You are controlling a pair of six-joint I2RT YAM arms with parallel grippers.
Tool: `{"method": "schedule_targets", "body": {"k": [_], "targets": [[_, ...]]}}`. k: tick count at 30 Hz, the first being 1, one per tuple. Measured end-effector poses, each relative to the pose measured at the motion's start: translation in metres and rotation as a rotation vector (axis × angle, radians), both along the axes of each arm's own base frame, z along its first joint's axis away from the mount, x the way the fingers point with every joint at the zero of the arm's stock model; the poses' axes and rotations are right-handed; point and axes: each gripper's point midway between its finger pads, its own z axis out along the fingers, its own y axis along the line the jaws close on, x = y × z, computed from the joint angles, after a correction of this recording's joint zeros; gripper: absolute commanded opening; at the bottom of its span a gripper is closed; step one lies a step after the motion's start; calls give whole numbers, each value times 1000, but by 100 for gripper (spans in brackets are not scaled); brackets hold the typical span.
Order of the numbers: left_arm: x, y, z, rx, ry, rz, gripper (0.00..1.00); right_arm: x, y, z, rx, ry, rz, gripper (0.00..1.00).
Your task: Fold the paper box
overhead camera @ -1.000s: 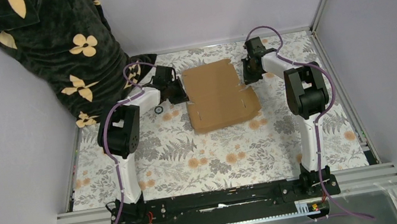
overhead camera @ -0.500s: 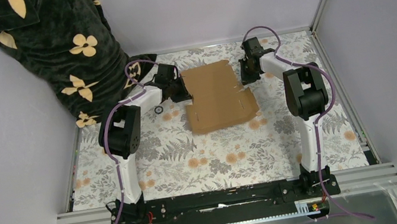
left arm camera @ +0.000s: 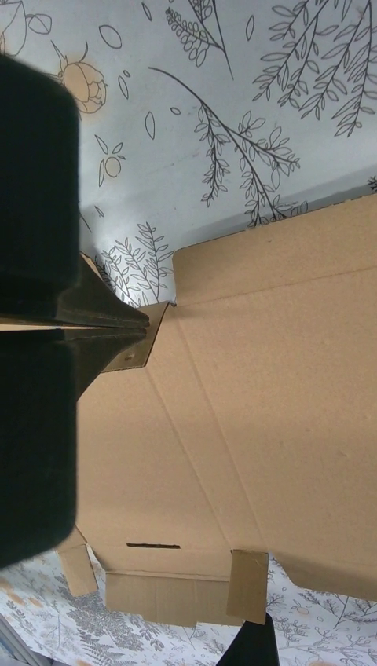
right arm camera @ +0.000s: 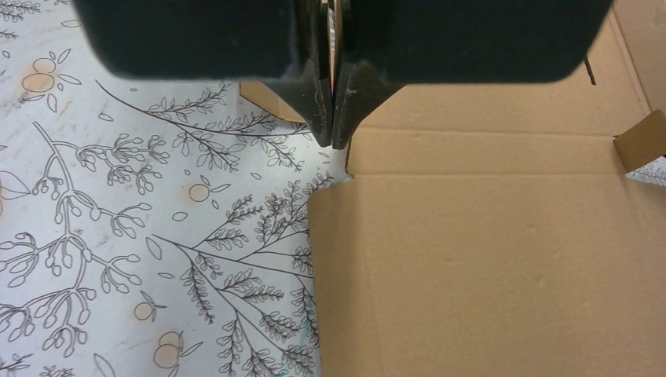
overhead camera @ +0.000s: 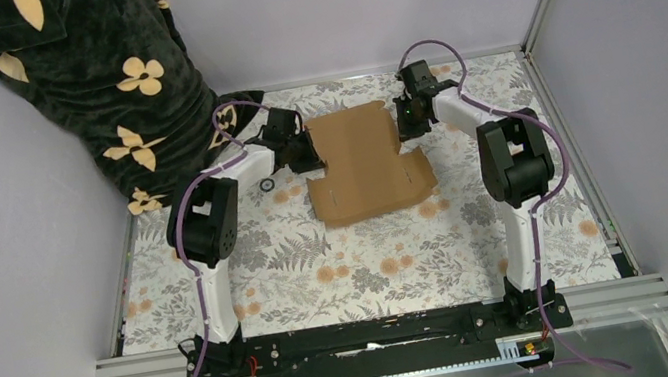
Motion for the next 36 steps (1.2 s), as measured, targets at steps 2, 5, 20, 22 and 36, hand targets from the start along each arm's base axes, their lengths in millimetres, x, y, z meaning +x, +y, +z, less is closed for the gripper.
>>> {"method": "schedule_targets", "body": {"k": [2, 5, 20, 22, 36], "targets": [[-1, -2, 0, 0, 0, -4, 0, -1, 2, 0, 1, 2, 6, 3], [-2, -3, 0, 1, 0, -6, 0, -4, 6, -2, 1, 5, 15, 3], [-2, -9, 0, 6, 0, -15, 0, -12, 20, -5, -1, 20, 46, 4], [-1, -11, 1, 6, -2, -18, 0, -13, 20, -5, -1, 19, 48, 4], [0, -17, -4, 11, 3, -27, 0, -11, 24, -10, -3, 25, 54, 4]]}}
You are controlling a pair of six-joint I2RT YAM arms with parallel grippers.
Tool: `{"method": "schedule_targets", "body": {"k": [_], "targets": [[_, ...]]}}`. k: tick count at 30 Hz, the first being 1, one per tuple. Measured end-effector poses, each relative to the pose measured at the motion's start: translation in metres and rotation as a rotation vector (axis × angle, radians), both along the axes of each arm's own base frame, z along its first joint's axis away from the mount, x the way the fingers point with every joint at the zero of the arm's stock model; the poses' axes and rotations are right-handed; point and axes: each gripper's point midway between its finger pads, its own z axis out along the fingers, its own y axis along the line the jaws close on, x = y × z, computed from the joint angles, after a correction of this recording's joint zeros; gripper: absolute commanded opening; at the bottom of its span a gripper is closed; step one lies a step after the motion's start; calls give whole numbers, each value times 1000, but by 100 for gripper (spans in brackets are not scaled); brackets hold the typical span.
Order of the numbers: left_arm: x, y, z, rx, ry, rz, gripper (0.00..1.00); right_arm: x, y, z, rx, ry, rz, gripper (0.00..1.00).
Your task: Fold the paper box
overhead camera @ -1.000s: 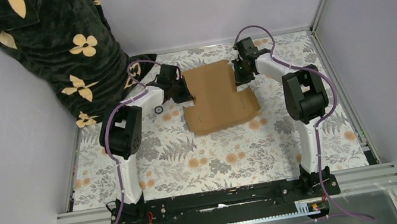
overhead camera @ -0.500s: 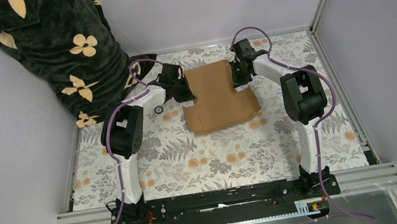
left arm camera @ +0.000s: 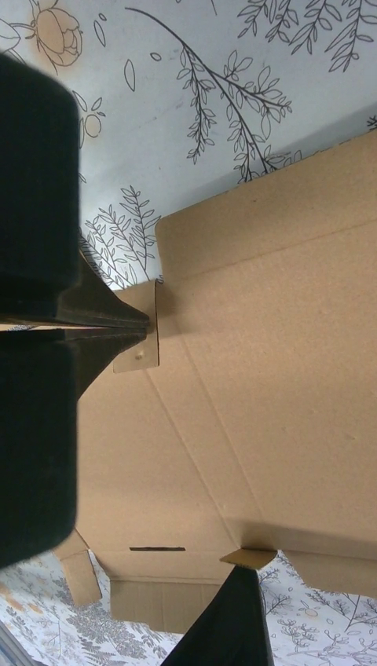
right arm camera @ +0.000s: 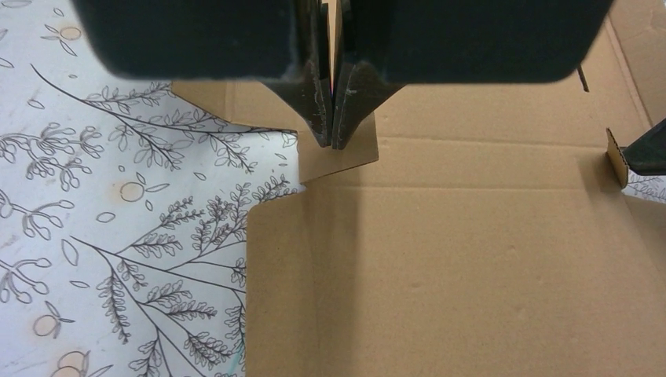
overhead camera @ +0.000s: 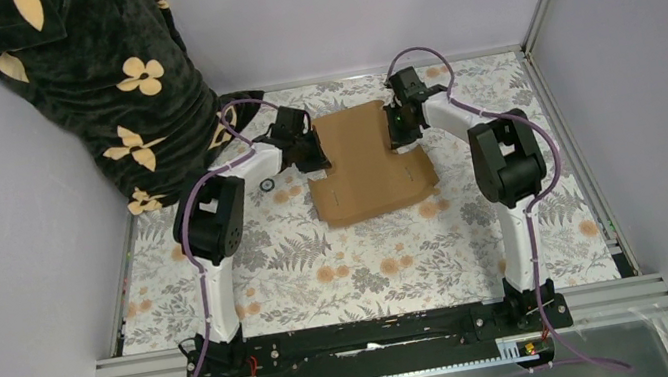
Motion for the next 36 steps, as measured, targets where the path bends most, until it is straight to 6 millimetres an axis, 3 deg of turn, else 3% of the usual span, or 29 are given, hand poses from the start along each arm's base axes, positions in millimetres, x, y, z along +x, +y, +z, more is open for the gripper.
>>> {"method": "schedule_targets", "body": {"k": [10, 36], "targets": [[-1, -2, -4, 4, 6, -3, 0, -2, 7, -14, -7, 21, 14, 4], [-1, -10, -14, 93, -26, 18, 0, -2, 9, -17, -164, -27, -6, 4]]}}
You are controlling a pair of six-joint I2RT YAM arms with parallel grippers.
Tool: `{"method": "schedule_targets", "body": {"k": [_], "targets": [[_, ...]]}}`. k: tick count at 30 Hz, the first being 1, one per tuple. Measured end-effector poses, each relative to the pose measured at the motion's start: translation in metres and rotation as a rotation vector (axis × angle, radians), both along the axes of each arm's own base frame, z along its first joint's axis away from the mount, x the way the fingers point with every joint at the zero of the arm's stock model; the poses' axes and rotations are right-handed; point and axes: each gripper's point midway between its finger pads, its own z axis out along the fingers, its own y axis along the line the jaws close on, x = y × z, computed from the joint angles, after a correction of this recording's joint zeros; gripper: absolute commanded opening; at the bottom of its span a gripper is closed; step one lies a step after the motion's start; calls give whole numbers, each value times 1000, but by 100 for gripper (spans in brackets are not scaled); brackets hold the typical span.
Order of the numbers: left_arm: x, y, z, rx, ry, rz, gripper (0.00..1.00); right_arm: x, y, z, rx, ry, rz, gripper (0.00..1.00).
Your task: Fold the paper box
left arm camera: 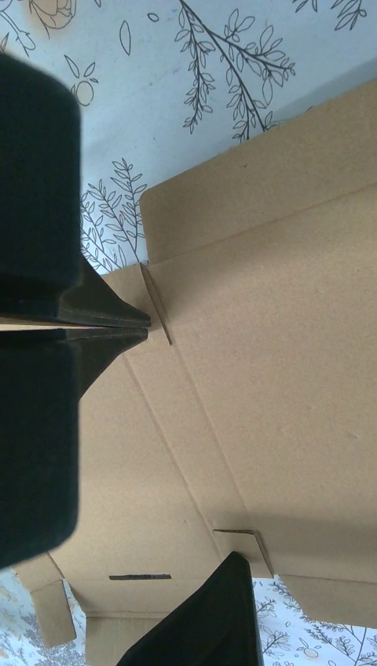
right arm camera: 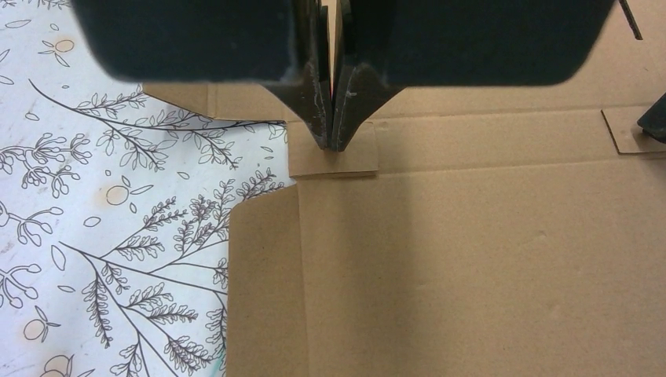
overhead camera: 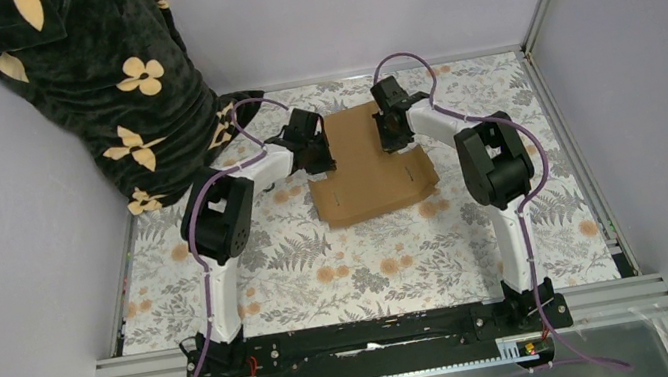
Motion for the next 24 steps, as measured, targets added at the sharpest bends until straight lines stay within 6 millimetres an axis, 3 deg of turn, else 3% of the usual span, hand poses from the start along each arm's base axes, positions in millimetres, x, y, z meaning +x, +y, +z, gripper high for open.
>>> {"method": "schedule_targets", "body": {"k": [14, 24], "targets": [[6, 0, 0, 31, -1, -10, 0, -2, 0, -2, 3, -17, -41, 4], [11, -1, 0, 36, -12, -11, 4, -20, -3, -1, 37, -47, -87, 6]]}}
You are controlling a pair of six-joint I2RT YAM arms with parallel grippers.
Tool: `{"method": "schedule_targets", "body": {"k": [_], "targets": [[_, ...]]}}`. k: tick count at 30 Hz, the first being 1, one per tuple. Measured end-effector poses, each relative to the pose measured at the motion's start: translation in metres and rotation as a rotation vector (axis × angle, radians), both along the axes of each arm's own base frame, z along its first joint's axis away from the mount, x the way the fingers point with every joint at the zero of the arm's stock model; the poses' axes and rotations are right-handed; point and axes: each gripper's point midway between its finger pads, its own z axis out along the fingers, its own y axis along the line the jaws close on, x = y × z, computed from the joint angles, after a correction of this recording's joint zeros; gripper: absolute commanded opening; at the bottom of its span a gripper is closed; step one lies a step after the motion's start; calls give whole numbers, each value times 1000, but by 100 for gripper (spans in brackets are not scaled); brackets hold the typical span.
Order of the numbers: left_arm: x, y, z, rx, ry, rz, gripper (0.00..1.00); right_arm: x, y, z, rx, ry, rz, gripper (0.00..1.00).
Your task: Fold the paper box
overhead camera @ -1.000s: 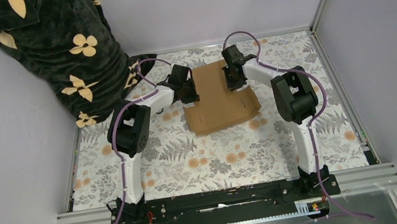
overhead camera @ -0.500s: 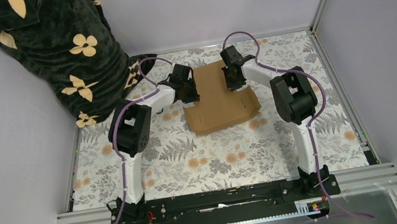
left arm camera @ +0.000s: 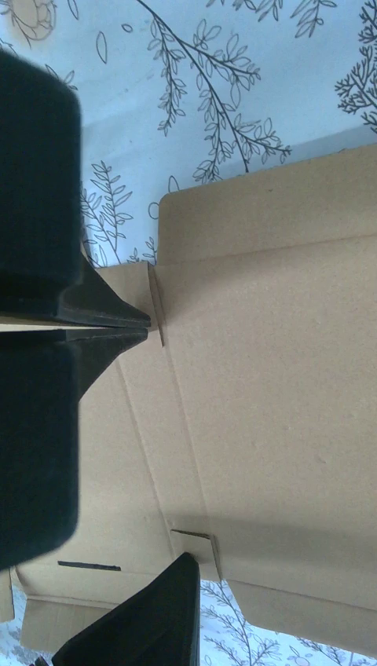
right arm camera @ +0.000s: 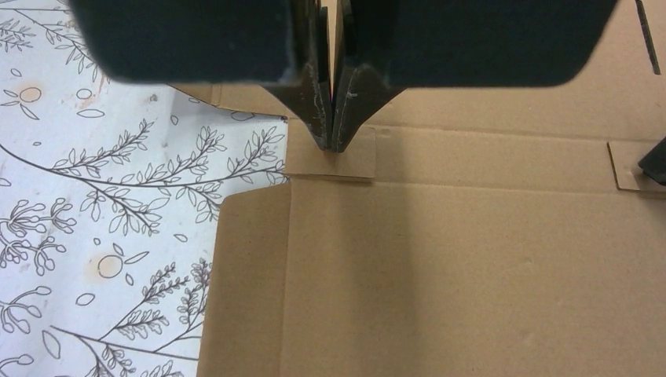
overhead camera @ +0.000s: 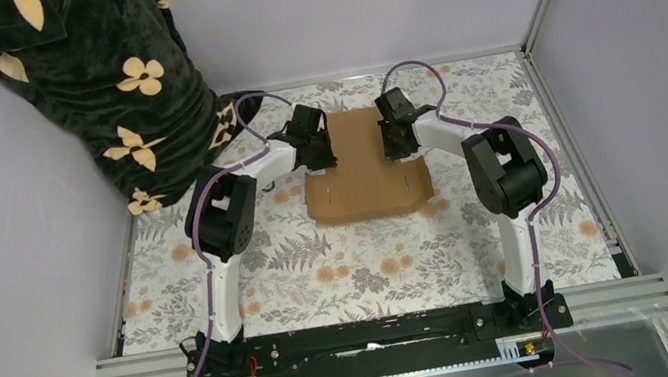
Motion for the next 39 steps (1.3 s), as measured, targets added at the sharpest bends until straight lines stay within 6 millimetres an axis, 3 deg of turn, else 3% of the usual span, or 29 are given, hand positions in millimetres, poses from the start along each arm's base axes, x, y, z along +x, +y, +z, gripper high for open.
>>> {"method": "schedule_targets", "body": {"k": [4, 7, 10, 14, 16, 18, 21, 26, 29, 31, 39], "targets": [[-1, 4, 7, 7, -11, -7, 14, -8, -1, 2, -18, 26, 13, 6], [-1, 10, 26, 12, -35, -7, 20, -15, -6, 10, -57, 67, 28, 8], [2, 20, 65, -3, -90, 7, 22, -12, -7, 33, -73, 61, 37, 10], [0, 35, 137, -46, -214, 35, 22, -16, -11, 80, -55, -1, 30, 12], [-13, 46, 162, -64, -261, 49, 21, -25, -15, 107, -29, -48, 17, 12], [-38, 58, 171, -75, -279, 61, 20, -46, -22, 125, -1, -79, -2, 12], [-70, 70, 150, -73, -236, 72, 22, -88, -38, 123, 25, -71, -36, 12], [-136, 93, 65, -22, -33, 98, 23, -160, -63, 60, 13, 85, -95, 13], [-152, 98, 47, -13, 14, 103, 20, -189, -71, 31, -2, 179, -121, 13], [-157, 99, 43, -16, 24, 105, 19, -193, -71, 26, 5, 195, -133, 13], [-152, 93, 46, -55, -4, 106, 17, -178, -63, 19, 38, 164, -156, 13]]}}
